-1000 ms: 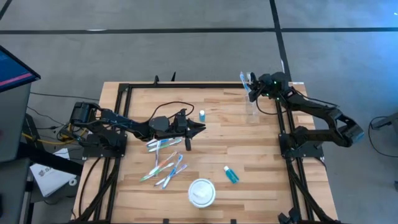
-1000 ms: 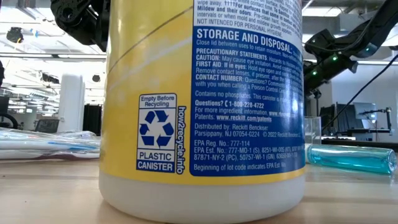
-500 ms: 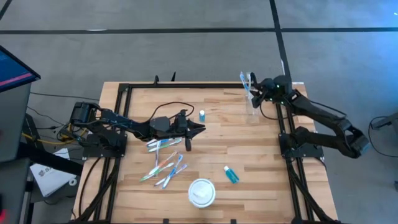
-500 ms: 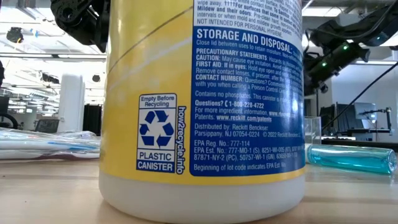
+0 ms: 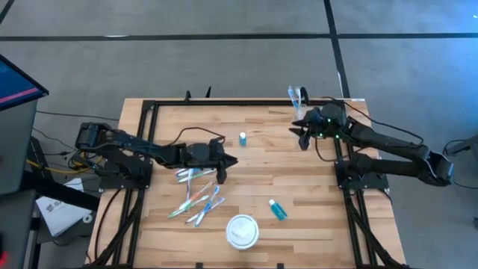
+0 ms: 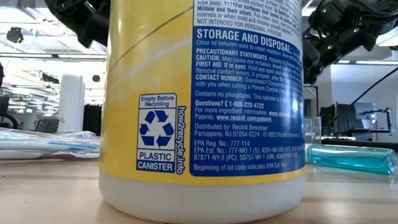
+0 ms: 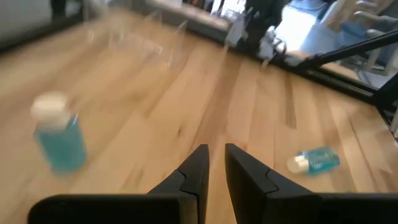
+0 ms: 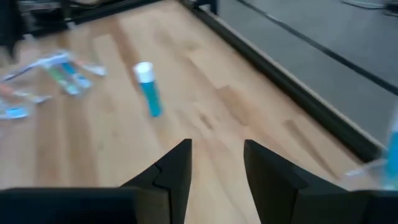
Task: Pick & Place toothbrushing station
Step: Put the purple toothbrush into the transparent organizer
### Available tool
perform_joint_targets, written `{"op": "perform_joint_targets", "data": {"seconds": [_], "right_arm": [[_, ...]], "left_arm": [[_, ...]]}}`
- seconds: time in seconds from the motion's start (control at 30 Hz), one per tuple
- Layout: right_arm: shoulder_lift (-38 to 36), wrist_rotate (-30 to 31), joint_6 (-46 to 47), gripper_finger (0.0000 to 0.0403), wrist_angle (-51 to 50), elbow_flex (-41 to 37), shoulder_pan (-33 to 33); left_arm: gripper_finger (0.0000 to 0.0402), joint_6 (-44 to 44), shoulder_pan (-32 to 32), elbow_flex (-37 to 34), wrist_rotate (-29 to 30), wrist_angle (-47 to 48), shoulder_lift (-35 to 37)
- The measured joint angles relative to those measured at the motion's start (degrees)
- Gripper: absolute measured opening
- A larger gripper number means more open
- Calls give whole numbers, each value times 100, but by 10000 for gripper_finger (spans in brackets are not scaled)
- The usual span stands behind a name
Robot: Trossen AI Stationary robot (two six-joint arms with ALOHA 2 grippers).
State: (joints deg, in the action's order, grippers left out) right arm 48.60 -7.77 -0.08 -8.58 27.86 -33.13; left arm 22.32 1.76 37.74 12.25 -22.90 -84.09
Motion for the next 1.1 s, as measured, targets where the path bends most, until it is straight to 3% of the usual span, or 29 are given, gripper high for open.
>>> {"op": "perform_joint_targets", "data": {"seconds": [0.33,0.6,0.9,1.1], "right_arm": [[247,35,168,121,224,0,937],[385,36,209,120,846,0,1377],[400,484,208,120,918,0,1549],[400,485,208,120,907,0,1650]], "left_arm": [[13,1663,408,2,-38,2561,1298],[39,3041,770,1,-210,4114,1621],[82,3555,918,0,-539,4576,1580],[88,3933,918,0,-564,5217,1569]]}}
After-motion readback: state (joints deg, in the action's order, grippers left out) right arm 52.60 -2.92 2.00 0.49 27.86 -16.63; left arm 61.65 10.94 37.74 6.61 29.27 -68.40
